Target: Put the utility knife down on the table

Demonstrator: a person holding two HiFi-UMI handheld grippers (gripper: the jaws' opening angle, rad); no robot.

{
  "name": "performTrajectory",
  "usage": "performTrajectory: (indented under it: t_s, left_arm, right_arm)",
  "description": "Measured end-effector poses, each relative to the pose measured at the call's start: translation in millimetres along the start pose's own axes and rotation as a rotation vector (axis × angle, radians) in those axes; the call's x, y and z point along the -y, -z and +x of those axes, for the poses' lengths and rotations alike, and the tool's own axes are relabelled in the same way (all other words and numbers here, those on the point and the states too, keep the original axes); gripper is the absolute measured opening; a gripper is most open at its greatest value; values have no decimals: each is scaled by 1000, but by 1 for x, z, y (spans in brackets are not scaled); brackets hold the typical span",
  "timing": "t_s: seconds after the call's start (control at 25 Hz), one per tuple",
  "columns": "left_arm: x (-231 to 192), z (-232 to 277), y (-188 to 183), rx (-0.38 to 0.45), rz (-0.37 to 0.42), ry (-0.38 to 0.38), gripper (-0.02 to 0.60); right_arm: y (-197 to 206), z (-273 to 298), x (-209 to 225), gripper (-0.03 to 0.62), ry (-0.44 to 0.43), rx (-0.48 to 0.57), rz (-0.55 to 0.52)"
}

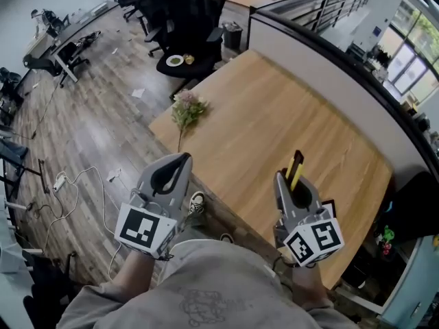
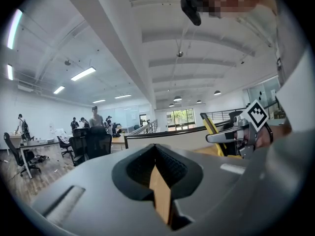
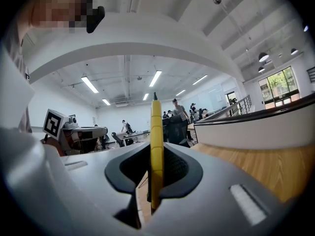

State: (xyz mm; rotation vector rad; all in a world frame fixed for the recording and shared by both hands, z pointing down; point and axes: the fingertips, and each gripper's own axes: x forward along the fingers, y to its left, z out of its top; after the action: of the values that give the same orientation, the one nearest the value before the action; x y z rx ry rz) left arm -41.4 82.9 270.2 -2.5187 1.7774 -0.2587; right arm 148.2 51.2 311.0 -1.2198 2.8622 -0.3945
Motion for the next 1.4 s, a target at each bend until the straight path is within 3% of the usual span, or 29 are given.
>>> performTrajectory:
  t_s: [0.32,0.84,0.96,1.04,1.4]
  left_arm:
    - [-68,62,-10,13,-21,123,-2]
    - [-173,153,-13,16,21,317,-2]
    - [-182,169,-8,36,30,390,-2]
    - [-184,177,-2,2,25,423,-2]
    - [-172,212,0,-29,20,503,-2]
  right_arm:
    - [-26,70,8,63,66,20,86]
    - [-48,166,5,63,299,50,89]
    - [-48,180,4,63,340,60,103]
    - [-48,184,6,63,368,65,103]
    - [-50,187,29,63,438,55,116]
